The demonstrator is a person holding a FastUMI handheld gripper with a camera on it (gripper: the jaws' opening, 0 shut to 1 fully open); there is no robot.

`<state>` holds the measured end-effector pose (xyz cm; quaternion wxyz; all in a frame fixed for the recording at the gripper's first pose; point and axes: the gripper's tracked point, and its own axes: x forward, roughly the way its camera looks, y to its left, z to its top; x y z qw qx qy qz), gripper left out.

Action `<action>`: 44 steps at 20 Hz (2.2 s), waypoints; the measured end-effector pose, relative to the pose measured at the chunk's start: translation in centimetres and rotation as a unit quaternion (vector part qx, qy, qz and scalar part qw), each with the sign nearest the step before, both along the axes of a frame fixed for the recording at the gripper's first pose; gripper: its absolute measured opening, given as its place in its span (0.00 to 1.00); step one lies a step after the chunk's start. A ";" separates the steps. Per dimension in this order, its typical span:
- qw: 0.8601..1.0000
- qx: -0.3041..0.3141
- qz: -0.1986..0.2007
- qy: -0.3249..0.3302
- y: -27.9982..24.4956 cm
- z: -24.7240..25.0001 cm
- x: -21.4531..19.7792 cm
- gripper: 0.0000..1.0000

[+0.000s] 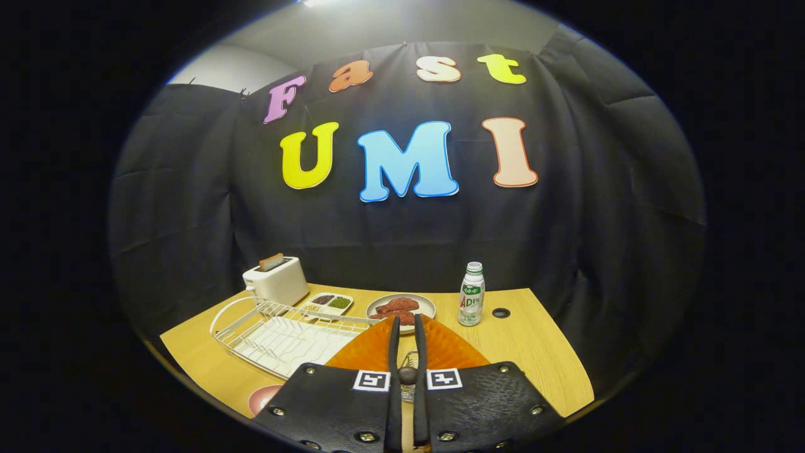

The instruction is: Take the plate from the dish rack, then take the spoon from the basket and place it into the plate.

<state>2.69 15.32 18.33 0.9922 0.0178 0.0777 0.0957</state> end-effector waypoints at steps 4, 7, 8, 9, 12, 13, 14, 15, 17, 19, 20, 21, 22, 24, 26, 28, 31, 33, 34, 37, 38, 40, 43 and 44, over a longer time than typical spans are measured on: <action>1.000 -0.009 0.003 0.010 1.8 1.4 -2.2 0.07; 1.000 -0.009 0.007 0.018 3.2 1.8 -3.2 0.07; 1.000 -0.009 0.011 0.022 3.7 1.8 -3.5 0.07; 0.999 -0.010 0.017 0.025 4.4 1.8 -3.9 0.07; 0.999 -0.022 0.035 0.032 6.2 1.7 -4.7 0.07; 0.998 -0.028 0.043 0.035 6.9 1.5 -4.9 0.07; 0.997 -0.036 0.049 0.039 7.5 1.3 -5.1 0.07; 0.997 -0.043 0.055 0.042 8.1 1.1 -5.4 0.07; 0.995 -0.054 0.066 0.048 9.5 0.5 -5.7 0.07; 0.994 -0.053 0.079 0.058 11.0 -0.4 -6.0 0.07; 0.993 -0.051 0.086 0.064 11.7 -0.8 -6.1 0.07; 0.992 -0.050 0.092 0.070 12.3 -1.5 -6.4 0.07; 0.991 -0.048 0.098 0.076 13.0 -2.0 -6.4 0.07; 0.989 -0.046 0.111 0.091 14.5 -3.5 -6.5 0.07; 0.986 -0.046 0.123 0.102 15.8 -4.7 -6.5 0.07; 0.983 -0.049 0.137 0.110 17.2 -5.6 -6.5 0.07; 0.979 -0.064 0.153 0.119 19.0 -7.1 -6.1 0.07; 0.976 -0.073 0.162 0.126 20.1 -8.2 -5.7 0.07; 0.974 -0.075 0.166 0.132 20.6 -8.8 -5.6 0.07; 0.970 -0.076 0.177 0.146 21.8 -10.3 -5.3 0.07; 0.969 -0.077 0.181 0.151 22.2 -10.8 -5.2 0.07; 0.966 -0.083 0.183 0.164 22.6 -12.2 -5.1 0.07; 0.966 -0.080 0.180 0.165 22.9 -12.1 -4.7 0.10; 0.967 -0.079 0.178 0.167 22.8 -11.9 -4.6 0.12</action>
